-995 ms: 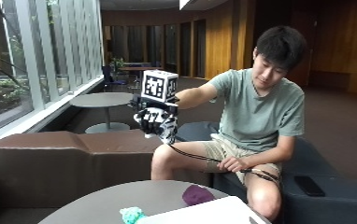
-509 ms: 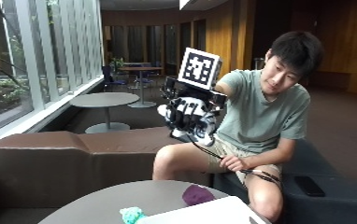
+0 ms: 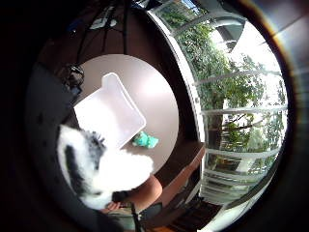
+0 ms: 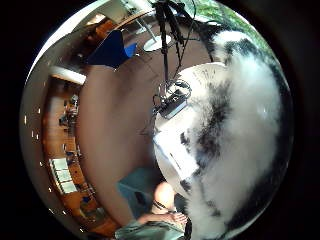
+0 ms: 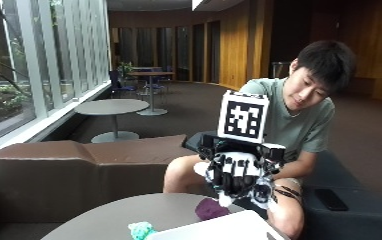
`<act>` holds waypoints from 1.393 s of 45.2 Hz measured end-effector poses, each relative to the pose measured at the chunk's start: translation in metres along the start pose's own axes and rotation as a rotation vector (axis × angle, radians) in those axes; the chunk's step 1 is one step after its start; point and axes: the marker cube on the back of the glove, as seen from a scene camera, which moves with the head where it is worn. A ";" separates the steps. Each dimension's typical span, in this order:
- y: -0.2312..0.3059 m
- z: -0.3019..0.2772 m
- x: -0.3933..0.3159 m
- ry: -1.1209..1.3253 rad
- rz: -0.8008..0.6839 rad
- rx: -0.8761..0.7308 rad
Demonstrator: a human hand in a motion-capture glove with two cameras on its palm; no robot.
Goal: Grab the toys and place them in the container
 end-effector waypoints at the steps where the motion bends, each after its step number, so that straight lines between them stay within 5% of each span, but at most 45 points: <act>1: 0.000 0.003 -0.001 -0.002 -0.012 -0.010; 5: 0.001 0.018 -0.001 -0.010 -0.029 -0.073; 14: 0.030 0.052 0.003 0.065 0.027 -0.582; 44: 0.102 -0.054 0.143 0.050 0.127 -0.347; 63: 0.147 0.034 0.248 0.029 0.219 -0.465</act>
